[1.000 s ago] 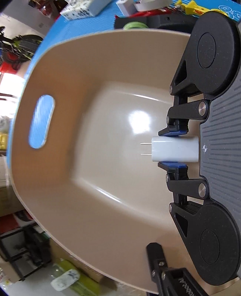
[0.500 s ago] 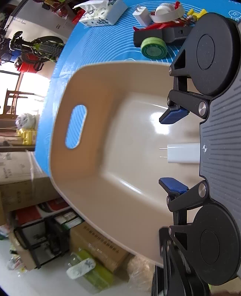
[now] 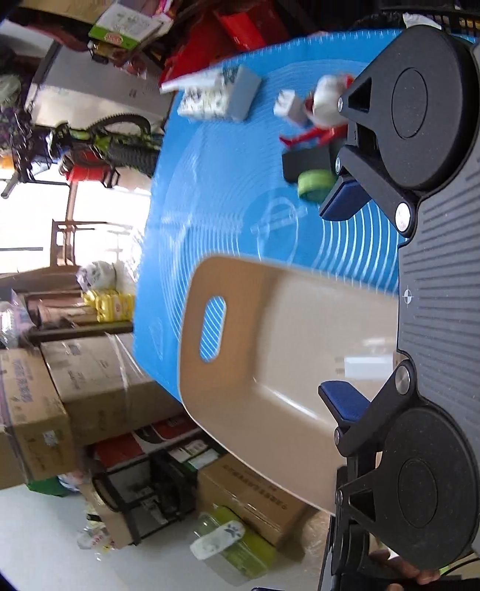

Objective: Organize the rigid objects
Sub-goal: 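Move the right gripper to the yellow plastic tool and grasp it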

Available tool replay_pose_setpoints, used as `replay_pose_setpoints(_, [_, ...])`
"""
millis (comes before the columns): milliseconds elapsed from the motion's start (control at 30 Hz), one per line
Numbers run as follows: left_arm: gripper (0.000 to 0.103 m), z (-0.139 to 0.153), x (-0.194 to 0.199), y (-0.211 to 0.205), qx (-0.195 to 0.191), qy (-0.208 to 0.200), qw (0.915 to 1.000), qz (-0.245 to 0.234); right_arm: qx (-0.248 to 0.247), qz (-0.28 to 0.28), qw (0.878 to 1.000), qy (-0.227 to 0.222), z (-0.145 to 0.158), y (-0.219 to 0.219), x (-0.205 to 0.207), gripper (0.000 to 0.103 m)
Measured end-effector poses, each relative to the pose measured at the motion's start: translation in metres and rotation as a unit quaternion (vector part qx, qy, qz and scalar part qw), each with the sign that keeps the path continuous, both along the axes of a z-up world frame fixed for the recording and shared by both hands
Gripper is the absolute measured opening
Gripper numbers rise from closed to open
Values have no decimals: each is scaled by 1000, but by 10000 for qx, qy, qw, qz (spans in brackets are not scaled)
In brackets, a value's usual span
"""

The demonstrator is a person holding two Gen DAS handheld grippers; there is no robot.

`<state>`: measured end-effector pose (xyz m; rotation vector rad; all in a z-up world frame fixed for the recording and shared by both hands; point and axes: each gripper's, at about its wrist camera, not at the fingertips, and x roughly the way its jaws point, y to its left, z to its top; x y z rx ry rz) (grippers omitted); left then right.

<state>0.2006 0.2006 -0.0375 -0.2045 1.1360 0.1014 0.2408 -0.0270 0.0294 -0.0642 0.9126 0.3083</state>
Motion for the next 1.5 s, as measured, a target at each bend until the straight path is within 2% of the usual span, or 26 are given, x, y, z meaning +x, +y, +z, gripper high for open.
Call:
replay_pose_setpoints(100, [5,0,0,0,-3,0,10000,0,-114,-136,9997,-143,4,-21,0,95])
replay_pose_setpoints(267, [5,0,0,0,5,-6,10000,-10,-333,-552,9979,-25,-6,-62,7,101])
replay_pose_setpoints(367, [5,0,0,-1,6,-6,10000,-9,-357,-802,9961,86,-18,-89,8,101])
replay_pose_setpoints(667, [5,0,0,0,10,-5,10000,-9,-876,-1418,9853,386,-58,-143,9,101])
replay_pose_setpoints(833, [5,0,0,0,9,-5,10000,-8,-807,-1848,9770,696,-83,-171,13,101])
replay_pose_setpoints(1133, [5,1,0,0,4,-12,10000,-4,-717,-2233,9659,1095,-121,-193,24,101])
replay_pose_setpoints(1500, [5,1,0,0,7,-10,10000,-2,-954,-2101,9664,1132,-139,-189,29,101])
